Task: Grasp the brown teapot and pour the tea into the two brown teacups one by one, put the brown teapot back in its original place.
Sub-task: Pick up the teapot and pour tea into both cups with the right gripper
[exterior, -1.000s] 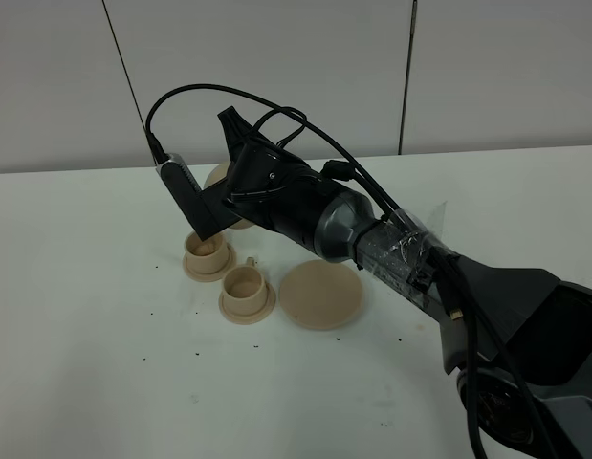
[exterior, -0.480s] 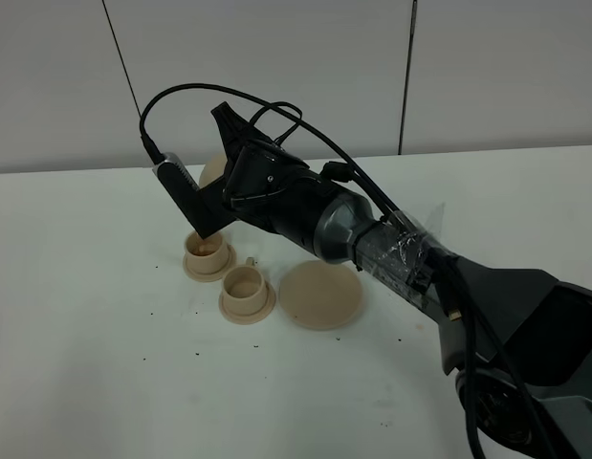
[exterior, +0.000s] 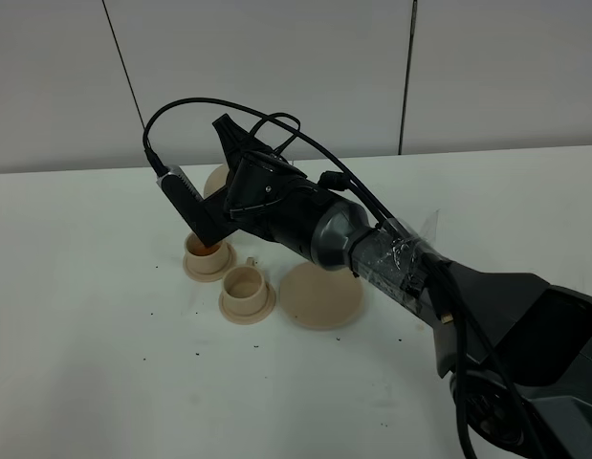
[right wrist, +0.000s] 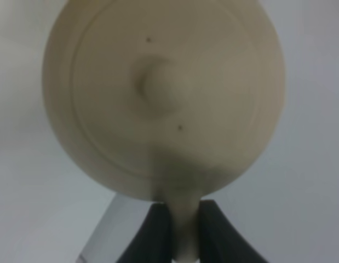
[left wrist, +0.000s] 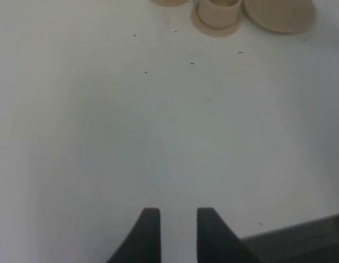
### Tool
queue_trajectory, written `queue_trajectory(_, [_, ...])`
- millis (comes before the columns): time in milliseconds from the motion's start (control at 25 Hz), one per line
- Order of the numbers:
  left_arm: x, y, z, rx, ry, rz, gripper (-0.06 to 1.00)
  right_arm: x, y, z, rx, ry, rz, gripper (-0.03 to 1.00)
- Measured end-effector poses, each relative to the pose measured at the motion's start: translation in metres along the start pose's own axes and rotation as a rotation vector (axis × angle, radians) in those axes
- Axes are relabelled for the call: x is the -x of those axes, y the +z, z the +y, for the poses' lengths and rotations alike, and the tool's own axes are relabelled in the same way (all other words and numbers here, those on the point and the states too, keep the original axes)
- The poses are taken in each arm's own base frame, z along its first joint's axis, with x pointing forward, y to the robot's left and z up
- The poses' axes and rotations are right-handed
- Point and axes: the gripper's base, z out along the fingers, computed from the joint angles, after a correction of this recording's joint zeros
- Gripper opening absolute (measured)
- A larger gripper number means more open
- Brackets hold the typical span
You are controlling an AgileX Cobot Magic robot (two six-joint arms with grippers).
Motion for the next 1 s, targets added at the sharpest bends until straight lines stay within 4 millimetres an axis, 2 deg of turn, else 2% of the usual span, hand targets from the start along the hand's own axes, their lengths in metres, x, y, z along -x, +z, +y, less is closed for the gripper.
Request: queue_trajectory(1000, [0.0, 0.0, 0.0, 0.0, 0.0, 0.0, 0.24, -0.004, 0.0, -0.0049, -0.054, -0.076, 0.047, 0.1])
